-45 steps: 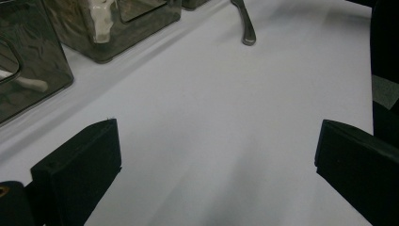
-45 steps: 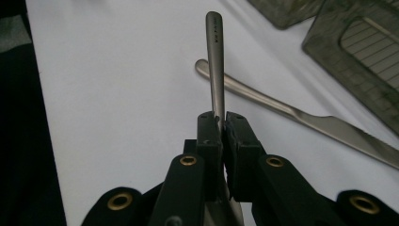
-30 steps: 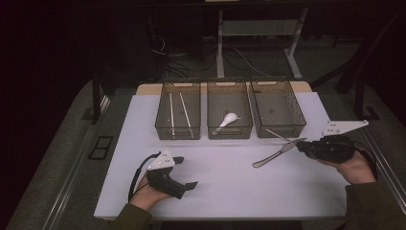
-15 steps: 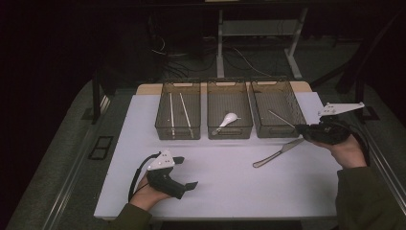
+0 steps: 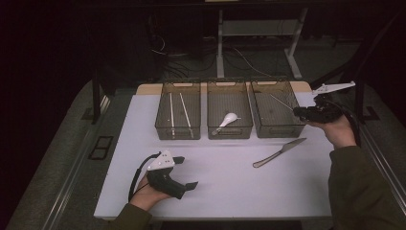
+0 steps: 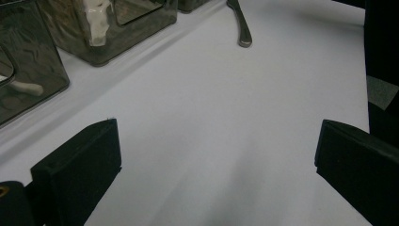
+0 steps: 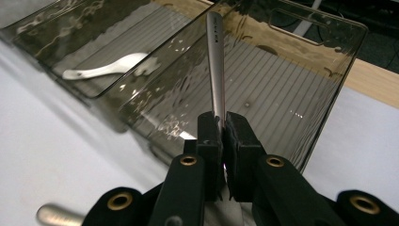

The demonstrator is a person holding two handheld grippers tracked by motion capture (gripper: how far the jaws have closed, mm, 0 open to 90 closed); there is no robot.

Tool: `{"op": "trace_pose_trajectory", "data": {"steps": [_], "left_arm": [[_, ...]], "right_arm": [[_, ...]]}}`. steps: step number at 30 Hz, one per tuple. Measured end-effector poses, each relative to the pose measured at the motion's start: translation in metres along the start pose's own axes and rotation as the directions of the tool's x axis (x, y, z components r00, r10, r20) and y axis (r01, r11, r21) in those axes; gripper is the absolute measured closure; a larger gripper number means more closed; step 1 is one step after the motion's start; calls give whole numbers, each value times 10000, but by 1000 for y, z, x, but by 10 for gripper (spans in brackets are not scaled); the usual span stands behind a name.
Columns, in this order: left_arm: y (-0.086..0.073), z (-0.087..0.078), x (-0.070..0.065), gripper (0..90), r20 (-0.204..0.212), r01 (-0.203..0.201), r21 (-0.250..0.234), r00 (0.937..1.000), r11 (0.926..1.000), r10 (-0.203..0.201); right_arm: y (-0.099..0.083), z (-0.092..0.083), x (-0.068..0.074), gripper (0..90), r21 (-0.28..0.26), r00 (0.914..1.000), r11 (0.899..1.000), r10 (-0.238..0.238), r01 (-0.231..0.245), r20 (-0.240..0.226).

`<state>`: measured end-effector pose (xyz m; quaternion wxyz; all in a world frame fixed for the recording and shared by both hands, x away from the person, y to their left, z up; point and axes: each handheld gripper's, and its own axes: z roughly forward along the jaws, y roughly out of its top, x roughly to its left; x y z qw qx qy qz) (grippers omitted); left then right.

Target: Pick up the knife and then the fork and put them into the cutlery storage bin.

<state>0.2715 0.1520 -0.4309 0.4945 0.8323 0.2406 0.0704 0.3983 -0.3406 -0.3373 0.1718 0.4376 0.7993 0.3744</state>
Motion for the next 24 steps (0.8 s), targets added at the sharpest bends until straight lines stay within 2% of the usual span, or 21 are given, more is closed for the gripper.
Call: {"op": "trace_pose_trajectory", "data": {"steps": [12,20,24], "left_arm": [[0,1,0,5,63,18,-41,10000,10000,-18],[0,0,0,5,96,33,-70,9999,10000,-33],[0,0,0,5,118,56,-100,9999,9999,-55]], "right_arm": [[25,33,-13,850,631,9991,9975,285,-304,314],[28,60,-15,850,1238,9986,9918,275,-329,452],[25,77,-15,850,1723,9983,9845,249,-336,524]]}}
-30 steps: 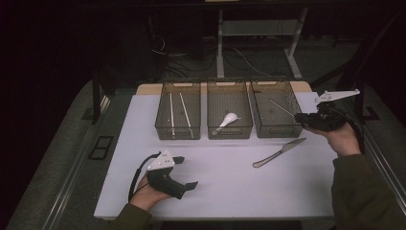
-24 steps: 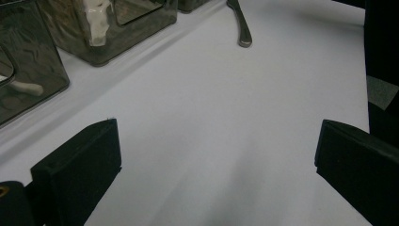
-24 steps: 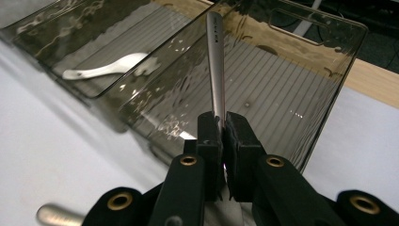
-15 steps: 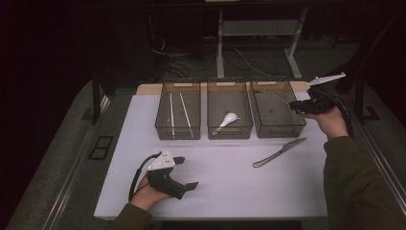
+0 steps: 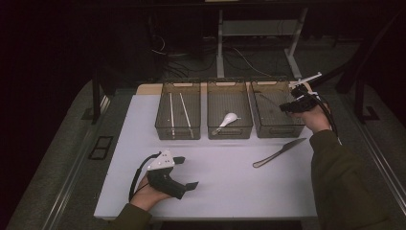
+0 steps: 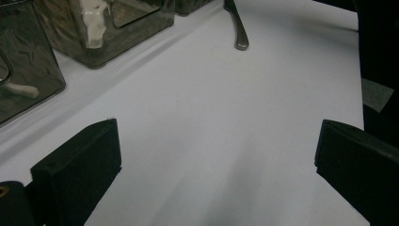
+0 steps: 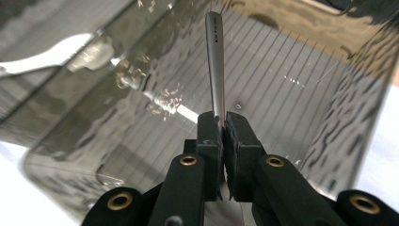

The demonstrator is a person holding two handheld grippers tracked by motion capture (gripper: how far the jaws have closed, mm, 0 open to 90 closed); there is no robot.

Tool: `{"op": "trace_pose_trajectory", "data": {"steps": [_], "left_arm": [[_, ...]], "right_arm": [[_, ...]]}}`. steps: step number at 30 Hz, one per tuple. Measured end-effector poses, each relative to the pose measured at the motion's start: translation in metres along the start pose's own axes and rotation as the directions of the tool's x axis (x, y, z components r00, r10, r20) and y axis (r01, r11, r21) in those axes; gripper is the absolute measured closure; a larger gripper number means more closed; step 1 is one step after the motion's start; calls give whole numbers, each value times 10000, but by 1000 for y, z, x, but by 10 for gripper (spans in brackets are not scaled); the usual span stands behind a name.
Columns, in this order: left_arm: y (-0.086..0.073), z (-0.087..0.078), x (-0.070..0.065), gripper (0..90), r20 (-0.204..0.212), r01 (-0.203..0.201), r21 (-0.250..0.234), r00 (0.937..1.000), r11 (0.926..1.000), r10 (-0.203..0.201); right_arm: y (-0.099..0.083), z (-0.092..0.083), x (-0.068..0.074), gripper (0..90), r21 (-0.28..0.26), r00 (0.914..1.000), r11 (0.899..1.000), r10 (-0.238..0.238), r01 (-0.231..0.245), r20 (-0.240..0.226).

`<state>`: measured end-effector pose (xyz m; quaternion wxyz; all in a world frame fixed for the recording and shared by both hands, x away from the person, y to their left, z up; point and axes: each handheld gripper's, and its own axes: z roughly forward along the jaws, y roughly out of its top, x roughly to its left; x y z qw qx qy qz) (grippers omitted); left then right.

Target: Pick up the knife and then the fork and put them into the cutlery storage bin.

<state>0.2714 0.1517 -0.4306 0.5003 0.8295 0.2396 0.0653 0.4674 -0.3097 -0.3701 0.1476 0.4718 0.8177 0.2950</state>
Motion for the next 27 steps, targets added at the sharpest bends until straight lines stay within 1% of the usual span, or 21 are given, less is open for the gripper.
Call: {"op": "trace_pose_trajectory", "data": {"steps": [1,4,6,7,8,9,11,14,16,17,20,22,24,26,27], "left_arm": [[0,0,0,5,9,1,-7,10000,10000,-1],[0,0,0,5,20,29,-48,10000,10000,-29],[0,-1,0,5,27,35,-58,10000,10000,-35],[0,-1,0,5,32,30,-61,10000,10000,-30],[0,-1,0,5,45,40,-83,10000,10000,-39],[0,-1,0,5,49,38,-80,10000,10000,-37],[0,-1,0,5,45,44,-81,10000,10000,-44],[0,-1,0,5,31,31,-72,10000,10000,-31],[0,-1,0,5,29,41,-66,10000,10000,-41],[0,0,0,5,29,25,-37,10000,10000,-25],[1,1,-1,5,41,25,-9,10000,10000,-25],[1,1,-2,5,15,15,-4,10000,10000,-15],[1,1,-2,5,-6,43,-31,10000,10000,-43],[1,2,-2,5,-10,54,-24,10000,10000,-54],[1,2,-2,5,-17,65,-16,10000,10000,-65]], "right_arm": [[0,4,0,850,56,10000,10000,-43,43,21],[-1,16,-2,849,323,10000,9995,44,-44,26],[-2,23,-2,841,541,9998,9983,195,-199,84],[-3,25,-3,830,500,9997,9985,216,-221,96],[-4,25,-4,798,367,9995,9988,326,-327,35],[-4,25,-4,787,253,9991,9989,405,-401,-133],[-4,22,-3,730,81,9988,9991,414,-412,-263],[-5,11,0,619,-373,9970,9981,457,-481,-617],[-8,-1,3,549,-777,9972,9964,275,-329,-695],[-10,-7,5,535,-940,9971,9953,173,-242,-736],[-18,-27,13,524,-1334,9963,9909,-286,176,-813],[-26,-39,18,534,-1585,9944,9869,-447,290,-962],[-34,-50,23,572,-1763,9922,9830,-708,519,-1023],[-43,-59,28,623,-1776,9888,9817,-902,681,-1191],[-46,-61,30,653,-1785,9878,9805,-1038,821,-1161]]}}
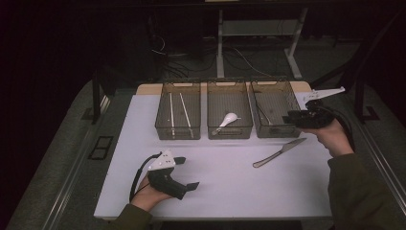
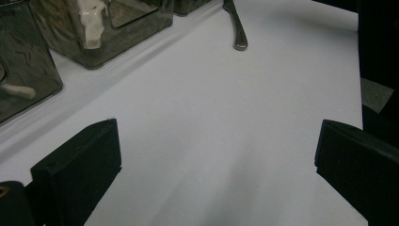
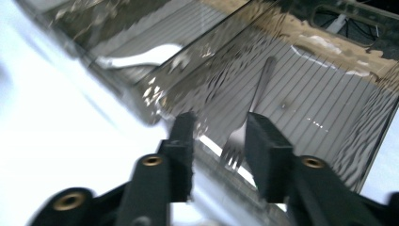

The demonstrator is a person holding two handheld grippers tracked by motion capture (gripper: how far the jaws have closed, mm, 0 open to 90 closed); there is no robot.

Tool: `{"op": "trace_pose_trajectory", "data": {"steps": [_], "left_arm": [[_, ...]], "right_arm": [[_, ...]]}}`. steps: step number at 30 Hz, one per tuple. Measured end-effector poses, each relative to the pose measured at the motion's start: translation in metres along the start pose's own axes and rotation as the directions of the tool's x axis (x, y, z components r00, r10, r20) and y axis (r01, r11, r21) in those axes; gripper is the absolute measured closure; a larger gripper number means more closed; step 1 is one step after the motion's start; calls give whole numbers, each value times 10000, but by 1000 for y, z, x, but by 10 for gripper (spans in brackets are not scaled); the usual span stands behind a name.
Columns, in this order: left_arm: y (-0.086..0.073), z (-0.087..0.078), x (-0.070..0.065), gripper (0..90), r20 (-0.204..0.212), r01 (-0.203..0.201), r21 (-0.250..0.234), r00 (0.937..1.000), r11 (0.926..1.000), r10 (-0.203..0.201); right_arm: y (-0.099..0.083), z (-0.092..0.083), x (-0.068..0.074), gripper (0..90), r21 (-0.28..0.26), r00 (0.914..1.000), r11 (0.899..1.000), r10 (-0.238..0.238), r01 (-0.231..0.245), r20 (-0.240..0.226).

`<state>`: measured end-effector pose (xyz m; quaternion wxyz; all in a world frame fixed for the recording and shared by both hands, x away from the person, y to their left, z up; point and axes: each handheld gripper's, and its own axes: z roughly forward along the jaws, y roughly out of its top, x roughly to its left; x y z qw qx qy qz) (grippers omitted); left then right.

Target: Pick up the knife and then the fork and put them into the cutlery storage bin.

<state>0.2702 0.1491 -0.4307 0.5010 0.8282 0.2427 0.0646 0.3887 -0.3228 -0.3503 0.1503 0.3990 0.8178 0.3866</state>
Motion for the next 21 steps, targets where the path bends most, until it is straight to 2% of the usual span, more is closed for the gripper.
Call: {"op": "trace_pose_trajectory", "data": {"steps": [4,9,11,15,17,21], "left_arm": [[0,-1,0,5,-15,-29,19,10000,10000,29],[0,-1,0,5,-17,-15,31,10000,10000,15],[0,-1,0,5,-11,-15,33,10000,10000,15],[0,-1,0,5,1,-23,35,10000,10000,23],[0,-1,1,5,10,-20,26,10000,10000,20],[-1,0,1,5,23,-7,56,10000,10000,7]], "right_arm": [[-15,-3,10,770,388,9987,9982,-458,466,-219],[-35,14,16,879,1152,9959,9894,-864,888,-262],[-42,25,17,896,1443,9961,9858,-816,855,-328],[-51,48,14,898,2215,9945,9700,-1041,1003,54],[-54,56,11,898,2431,9935,9649,-1097,995,288],[-55,63,8,898,2515,9931,9637,-1060,899,509]]}}
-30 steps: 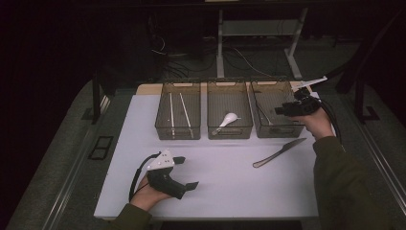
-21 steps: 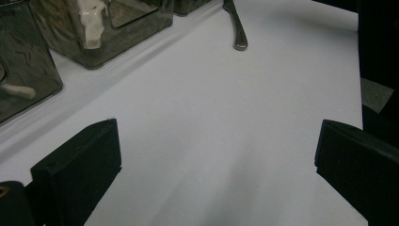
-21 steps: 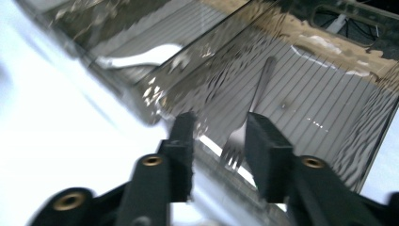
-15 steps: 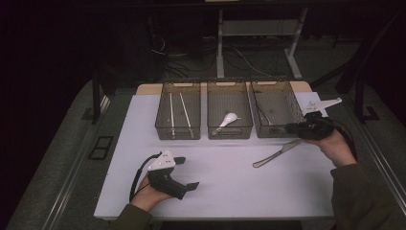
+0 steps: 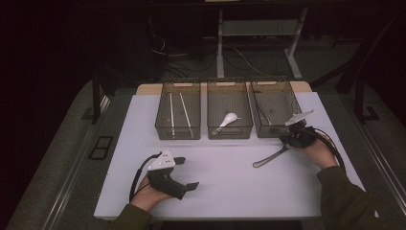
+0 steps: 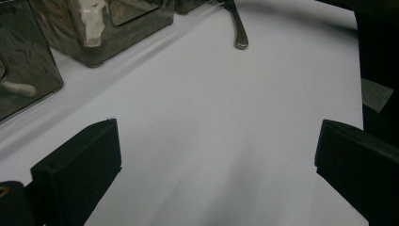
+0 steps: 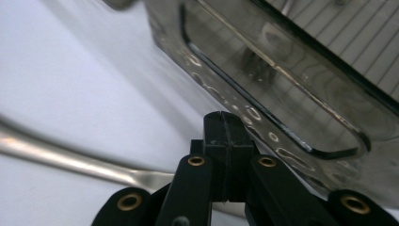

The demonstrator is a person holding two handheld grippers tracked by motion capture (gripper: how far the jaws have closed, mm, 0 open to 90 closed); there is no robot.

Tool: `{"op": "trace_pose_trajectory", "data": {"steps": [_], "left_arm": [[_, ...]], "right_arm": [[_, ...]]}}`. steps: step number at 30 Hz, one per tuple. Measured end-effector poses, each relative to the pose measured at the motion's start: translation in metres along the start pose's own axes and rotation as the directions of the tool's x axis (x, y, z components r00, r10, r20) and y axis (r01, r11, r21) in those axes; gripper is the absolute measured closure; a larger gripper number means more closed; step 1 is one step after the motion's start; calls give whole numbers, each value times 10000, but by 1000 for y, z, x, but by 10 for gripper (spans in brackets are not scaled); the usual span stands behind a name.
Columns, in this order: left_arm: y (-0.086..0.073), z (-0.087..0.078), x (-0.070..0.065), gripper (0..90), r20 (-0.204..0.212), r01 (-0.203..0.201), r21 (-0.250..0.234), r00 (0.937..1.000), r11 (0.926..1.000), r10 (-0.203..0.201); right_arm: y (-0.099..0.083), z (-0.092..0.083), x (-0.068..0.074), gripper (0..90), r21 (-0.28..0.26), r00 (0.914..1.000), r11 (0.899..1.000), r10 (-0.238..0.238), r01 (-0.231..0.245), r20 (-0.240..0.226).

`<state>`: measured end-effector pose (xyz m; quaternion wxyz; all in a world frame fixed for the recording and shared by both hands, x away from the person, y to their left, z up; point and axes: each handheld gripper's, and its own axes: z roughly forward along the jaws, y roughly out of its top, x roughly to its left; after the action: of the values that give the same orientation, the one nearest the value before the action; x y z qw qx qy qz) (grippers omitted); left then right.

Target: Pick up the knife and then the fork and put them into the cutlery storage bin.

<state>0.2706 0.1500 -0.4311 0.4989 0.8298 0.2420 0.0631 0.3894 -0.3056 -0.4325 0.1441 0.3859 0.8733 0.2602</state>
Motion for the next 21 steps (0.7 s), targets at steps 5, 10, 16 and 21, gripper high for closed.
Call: {"op": "trace_pose_trajectory", "data": {"steps": [5,10,16,21], "left_arm": [[0,1,0,5,6,14,3,10000,10000,-14],[0,1,0,5,7,20,-1,10000,10000,-20],[0,0,0,5,-4,20,2,10000,10000,-20],[0,0,0,5,-2,28,-11,10000,10000,-28]], "right_arm": [[0,6,0,898,224,10000,9997,-64,63,43],[-2,3,1,899,495,9999,9987,-77,82,-98],[-6,-4,5,899,928,9988,9953,-227,266,-426],[-10,-10,8,899,1277,9970,9905,-426,506,-648]]}}
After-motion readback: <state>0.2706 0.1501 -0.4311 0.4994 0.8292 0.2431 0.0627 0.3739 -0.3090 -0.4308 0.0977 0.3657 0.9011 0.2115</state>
